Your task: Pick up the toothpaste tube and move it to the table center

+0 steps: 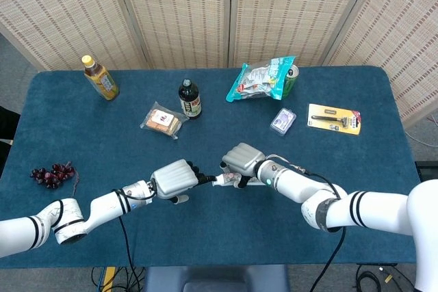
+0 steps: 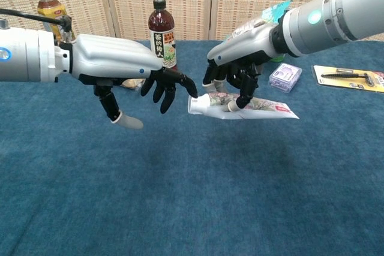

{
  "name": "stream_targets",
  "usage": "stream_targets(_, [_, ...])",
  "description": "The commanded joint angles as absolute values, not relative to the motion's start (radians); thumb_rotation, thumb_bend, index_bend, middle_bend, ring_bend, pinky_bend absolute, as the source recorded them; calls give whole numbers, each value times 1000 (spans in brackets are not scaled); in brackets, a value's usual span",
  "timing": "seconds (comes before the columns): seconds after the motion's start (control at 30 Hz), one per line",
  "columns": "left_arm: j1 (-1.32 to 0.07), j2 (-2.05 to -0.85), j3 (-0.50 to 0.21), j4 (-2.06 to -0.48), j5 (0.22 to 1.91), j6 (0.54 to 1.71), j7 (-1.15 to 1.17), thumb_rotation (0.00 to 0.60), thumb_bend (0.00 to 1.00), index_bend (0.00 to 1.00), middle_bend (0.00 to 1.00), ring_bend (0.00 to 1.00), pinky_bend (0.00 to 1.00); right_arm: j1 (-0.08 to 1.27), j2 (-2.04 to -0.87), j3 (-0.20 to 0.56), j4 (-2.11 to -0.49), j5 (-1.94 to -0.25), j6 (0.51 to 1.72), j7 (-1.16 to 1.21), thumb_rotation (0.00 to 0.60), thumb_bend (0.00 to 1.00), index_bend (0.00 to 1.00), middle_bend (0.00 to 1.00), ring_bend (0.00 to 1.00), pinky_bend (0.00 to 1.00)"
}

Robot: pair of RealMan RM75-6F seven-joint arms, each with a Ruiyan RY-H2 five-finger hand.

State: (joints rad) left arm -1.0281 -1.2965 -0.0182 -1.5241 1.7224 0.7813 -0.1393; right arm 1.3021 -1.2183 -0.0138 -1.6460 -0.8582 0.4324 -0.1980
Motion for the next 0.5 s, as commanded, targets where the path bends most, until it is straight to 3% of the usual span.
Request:
stream_targets(0.03, [-1031,-1298,-14,-1526,1719,779,-130,600,269,151,405,374,412,1301,-1221,-14,-1639,-861,433,-191,600,1000,931,816,714,618])
stream_targets(0.5, [-1037,-1305,-6,-1520,1683,763,-71,600,269,163,405,374,412,1285,-1229,-9,-1632,-902,444,-166,600,1000,977,843,738,618])
